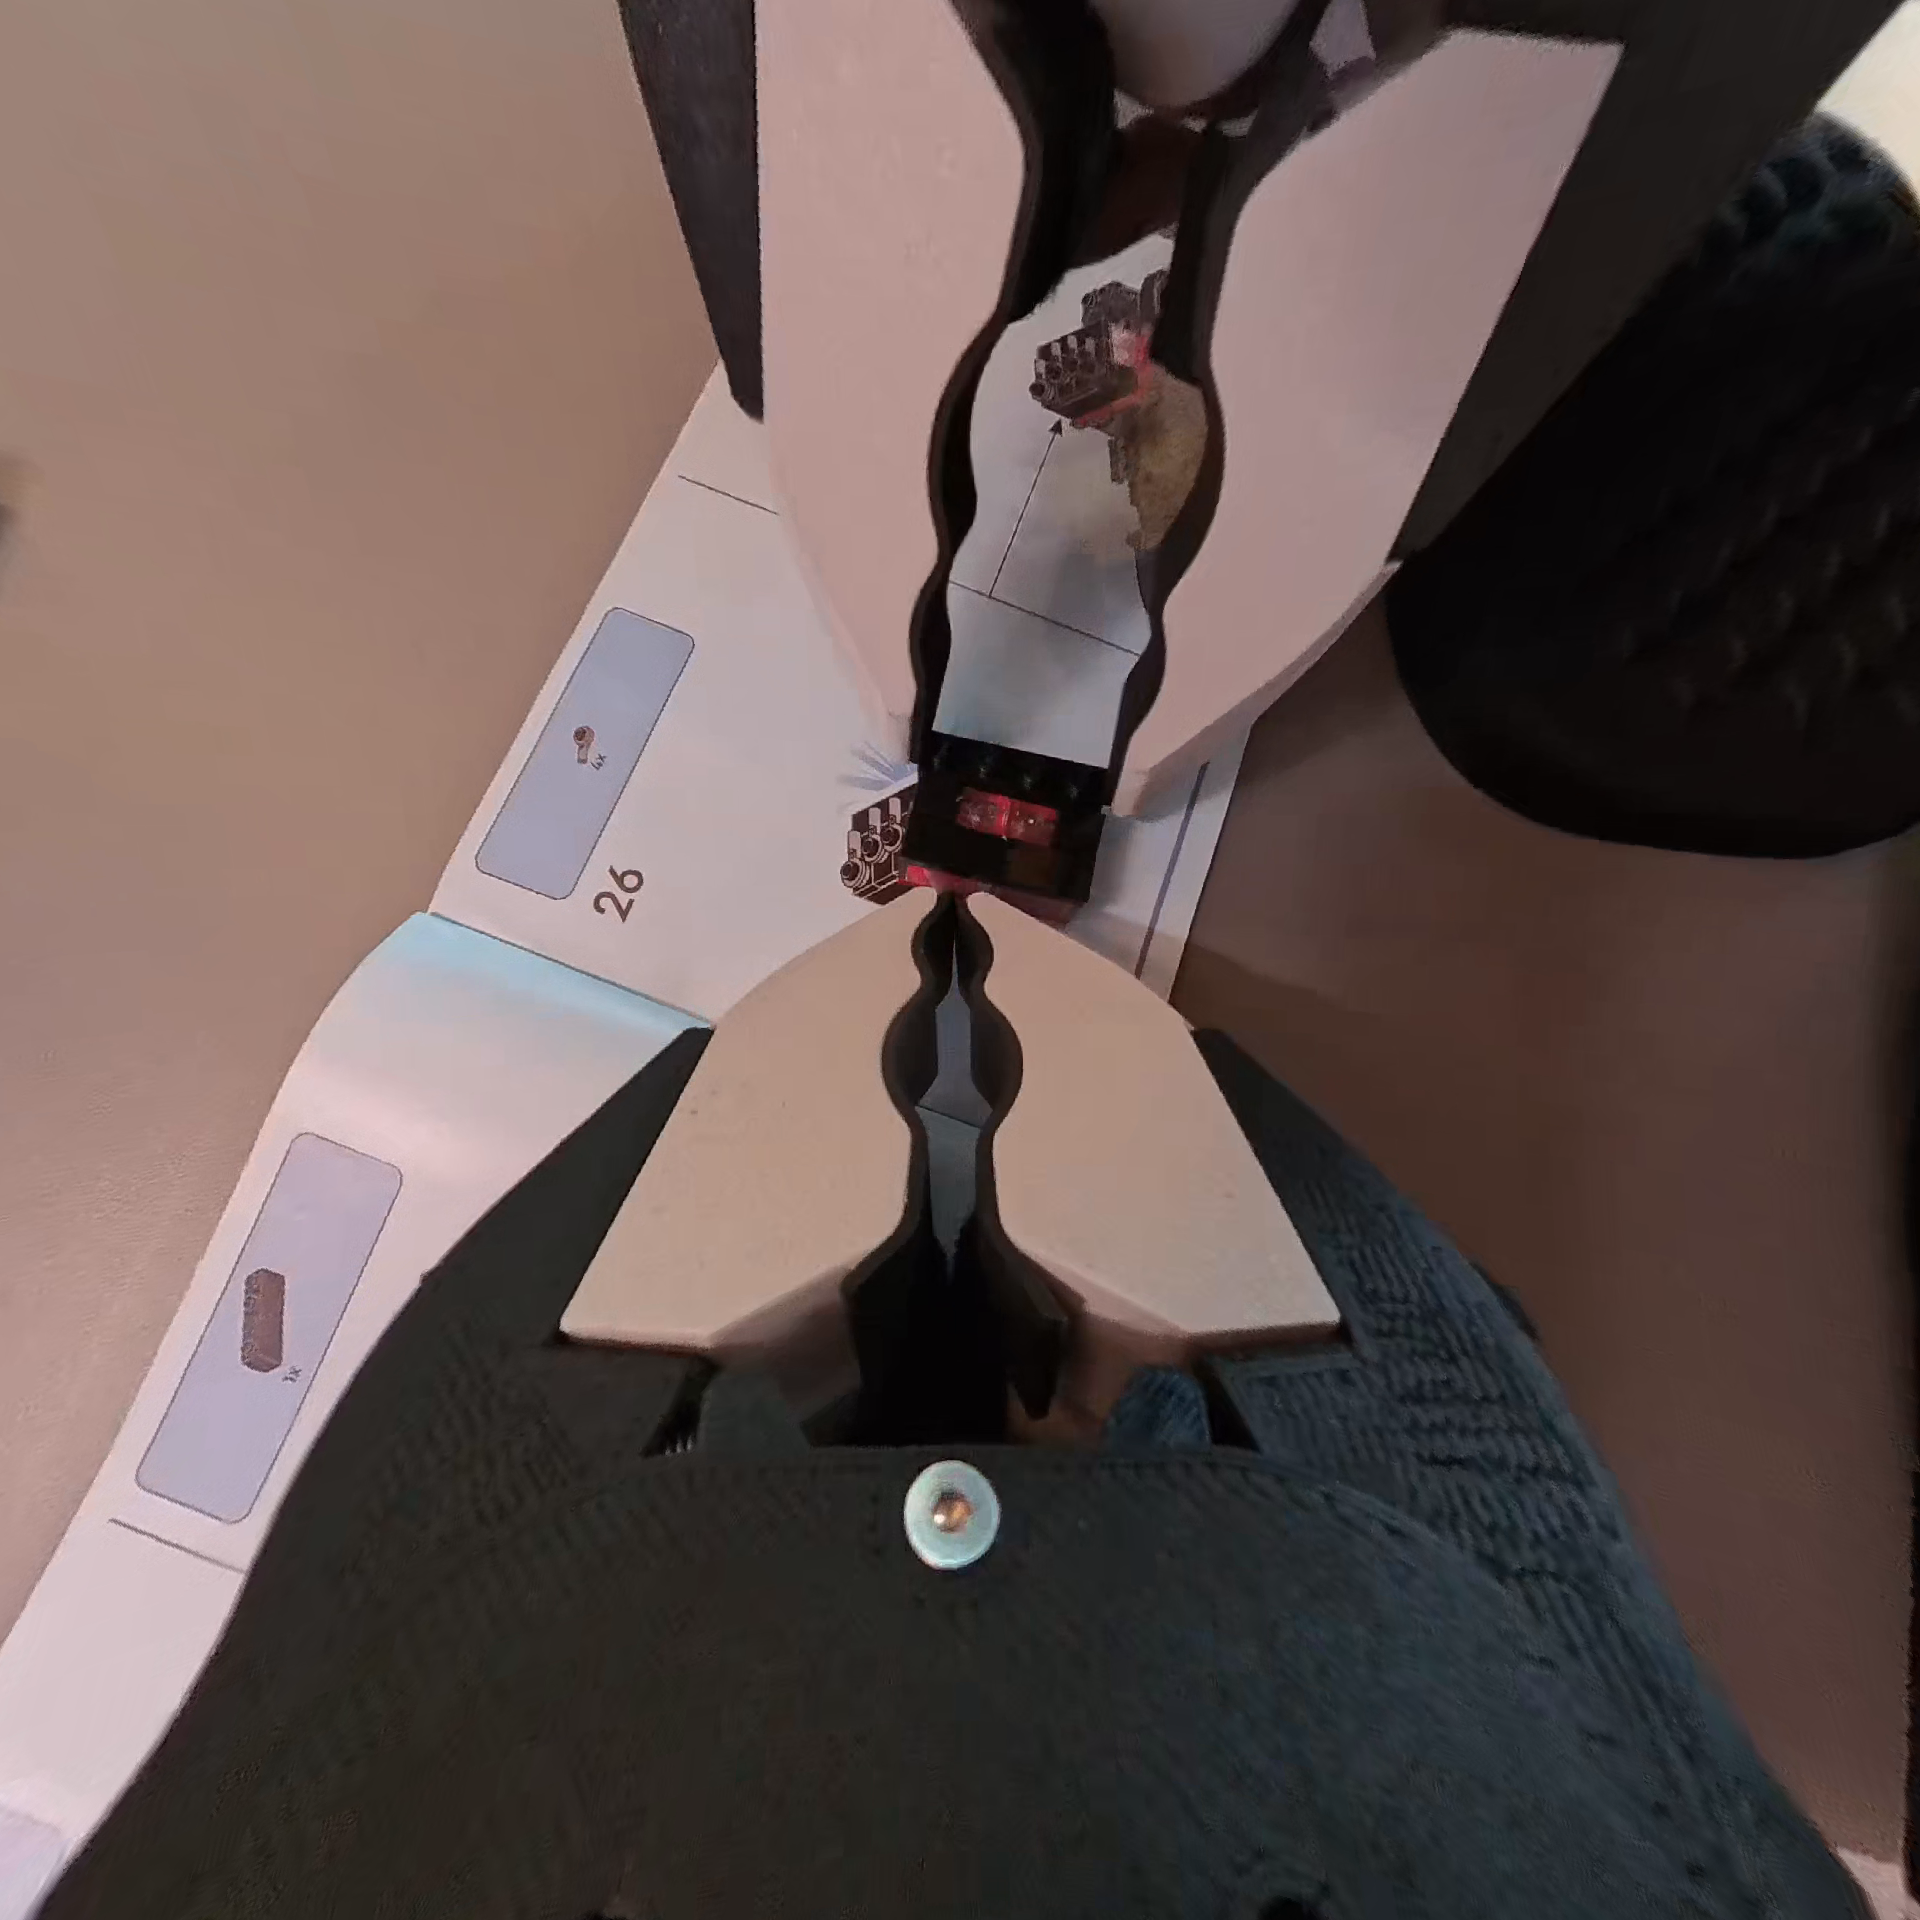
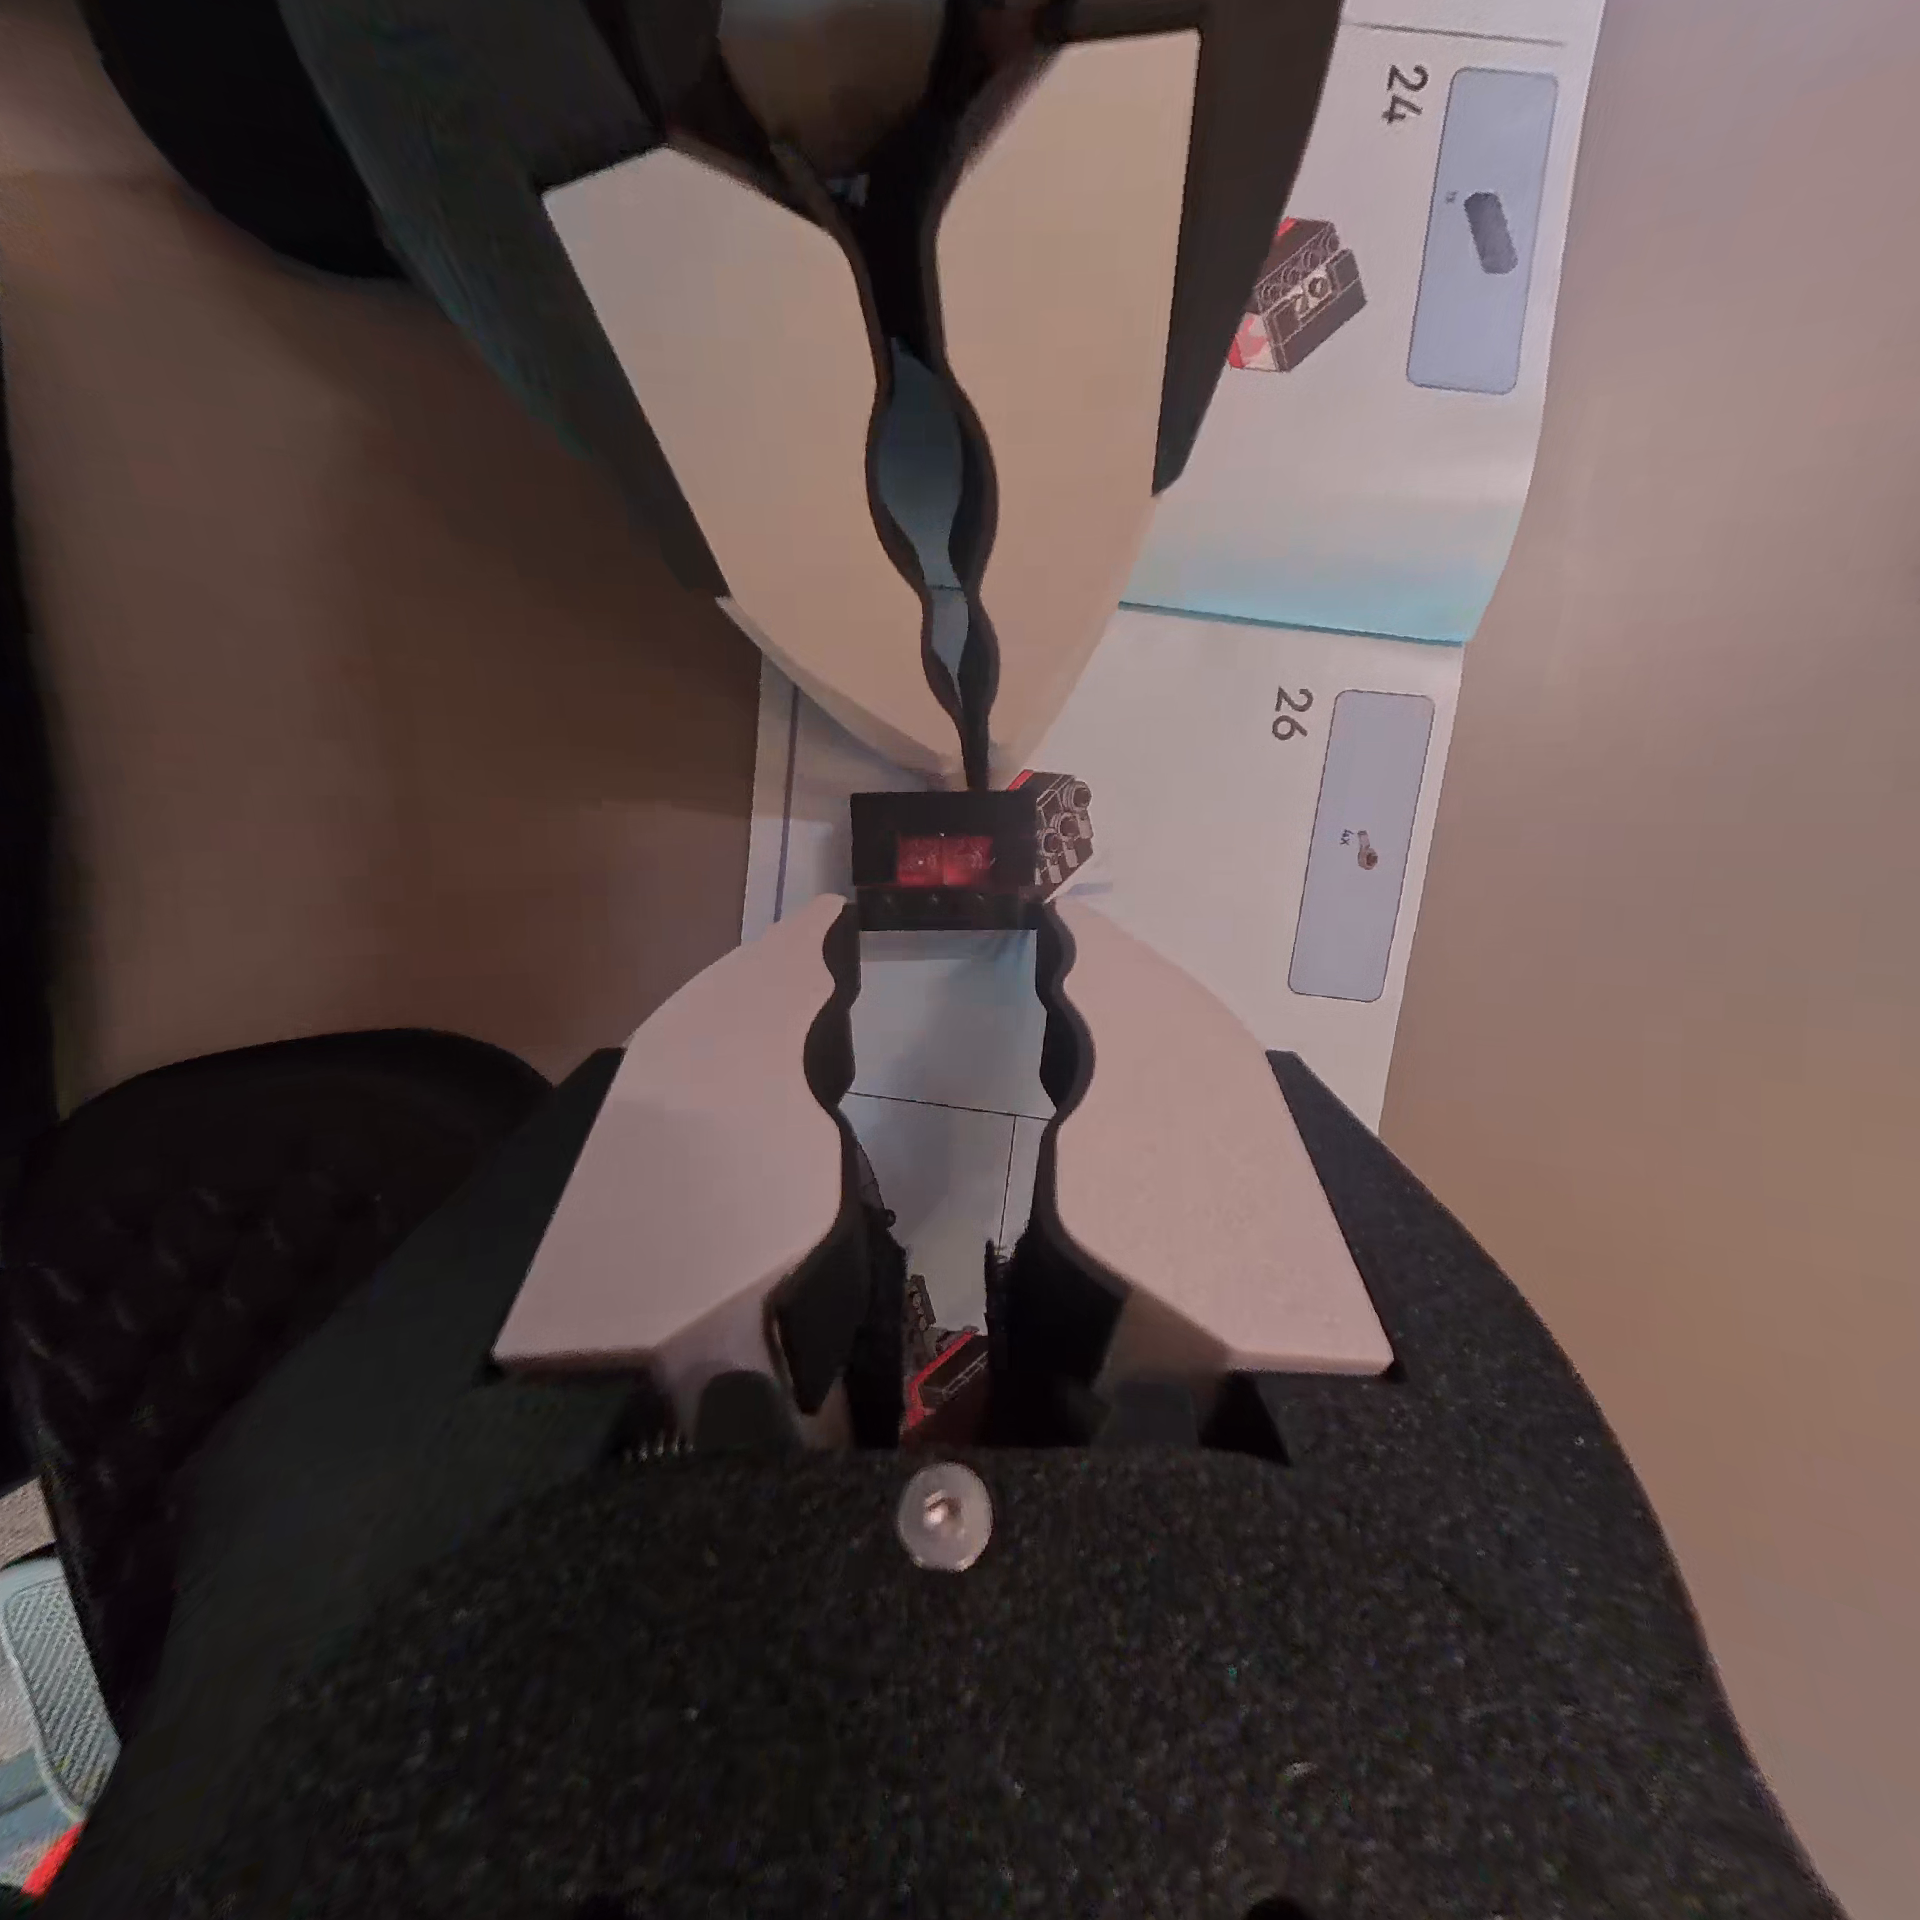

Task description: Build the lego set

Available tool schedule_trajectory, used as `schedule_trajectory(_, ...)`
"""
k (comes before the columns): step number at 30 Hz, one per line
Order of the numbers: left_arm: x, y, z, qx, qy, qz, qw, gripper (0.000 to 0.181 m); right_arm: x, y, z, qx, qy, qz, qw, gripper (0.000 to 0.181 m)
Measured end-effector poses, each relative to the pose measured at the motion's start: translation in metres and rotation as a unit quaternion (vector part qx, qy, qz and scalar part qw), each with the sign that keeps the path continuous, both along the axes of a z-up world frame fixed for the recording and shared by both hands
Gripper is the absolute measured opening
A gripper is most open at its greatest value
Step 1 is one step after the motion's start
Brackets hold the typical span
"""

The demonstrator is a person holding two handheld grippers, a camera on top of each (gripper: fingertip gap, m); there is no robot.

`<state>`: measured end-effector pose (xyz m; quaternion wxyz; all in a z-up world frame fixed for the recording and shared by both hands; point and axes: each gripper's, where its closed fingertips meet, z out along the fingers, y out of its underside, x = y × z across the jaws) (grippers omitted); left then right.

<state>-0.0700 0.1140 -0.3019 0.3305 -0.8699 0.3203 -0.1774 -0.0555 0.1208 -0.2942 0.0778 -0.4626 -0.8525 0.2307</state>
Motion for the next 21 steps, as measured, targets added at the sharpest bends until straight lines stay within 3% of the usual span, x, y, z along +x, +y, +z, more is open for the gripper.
schedule_trajectory(21,-0.0001,-0.0005,0.0003,0.004,-0.009,0.000,1.000,0.000,-0.0012,-0.0010,-0.0043,0.045,-0.008,-0.012,0.999,0.033)
